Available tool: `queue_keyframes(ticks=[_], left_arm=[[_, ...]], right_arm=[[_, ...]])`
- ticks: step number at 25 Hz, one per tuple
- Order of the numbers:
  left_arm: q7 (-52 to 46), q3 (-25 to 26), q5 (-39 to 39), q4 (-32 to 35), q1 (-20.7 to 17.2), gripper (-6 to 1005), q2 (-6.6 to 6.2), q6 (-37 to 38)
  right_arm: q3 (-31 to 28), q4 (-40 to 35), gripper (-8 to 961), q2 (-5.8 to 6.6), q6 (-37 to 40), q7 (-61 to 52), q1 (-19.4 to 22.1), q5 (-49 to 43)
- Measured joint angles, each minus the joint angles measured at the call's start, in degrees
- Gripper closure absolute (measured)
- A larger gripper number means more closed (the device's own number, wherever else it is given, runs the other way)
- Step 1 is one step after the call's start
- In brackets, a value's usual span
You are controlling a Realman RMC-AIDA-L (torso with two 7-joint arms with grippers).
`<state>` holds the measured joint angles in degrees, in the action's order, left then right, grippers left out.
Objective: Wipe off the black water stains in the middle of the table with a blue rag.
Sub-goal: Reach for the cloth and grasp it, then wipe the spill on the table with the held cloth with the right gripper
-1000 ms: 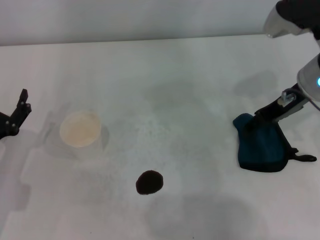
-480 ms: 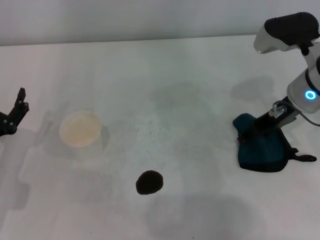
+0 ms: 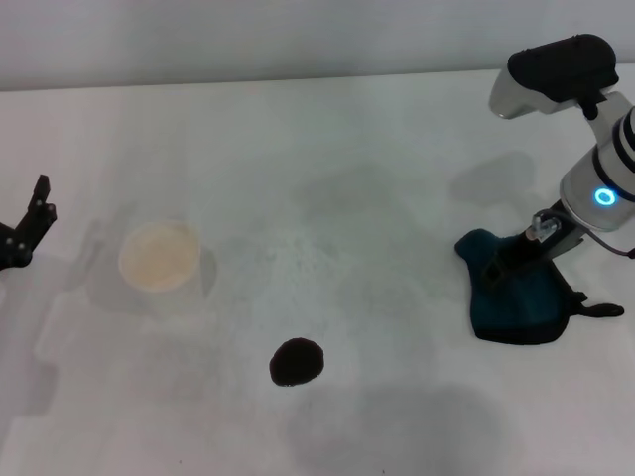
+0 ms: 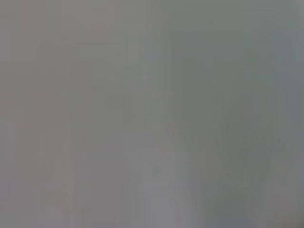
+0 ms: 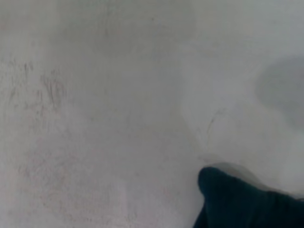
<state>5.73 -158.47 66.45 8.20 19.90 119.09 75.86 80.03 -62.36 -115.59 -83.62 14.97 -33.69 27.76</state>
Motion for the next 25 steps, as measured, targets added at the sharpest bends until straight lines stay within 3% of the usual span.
queue_keyframes(ticks=[10, 13, 20, 25], left_arm=[[0.0, 0.0, 0.1, -0.2, 0.3, 117, 0.00, 0.3], [0.0, 0.0, 0.1, -0.2, 0.1, 117, -0.02, 1.0], [0.0, 0.0, 0.2, -0.4, 0.3, 118, -0.09, 1.1], [0.0, 0.0, 0.8, -0.4, 0.4, 119, -0.09, 1.1]], right_arm=[[2.1, 1.9, 687, 0.21, 1.0, -0.1, -0.5, 0.0], [2.7, 1.3, 861, 0.26, 0.5, -0.1, -0.4, -0.1], [6.2, -6.5, 867, -0.20, -1.9, -0.1, 0.9, 3.7], [10.7, -8.2, 868, -0.24, -0.9, 0.3, 0.6, 8.6]])
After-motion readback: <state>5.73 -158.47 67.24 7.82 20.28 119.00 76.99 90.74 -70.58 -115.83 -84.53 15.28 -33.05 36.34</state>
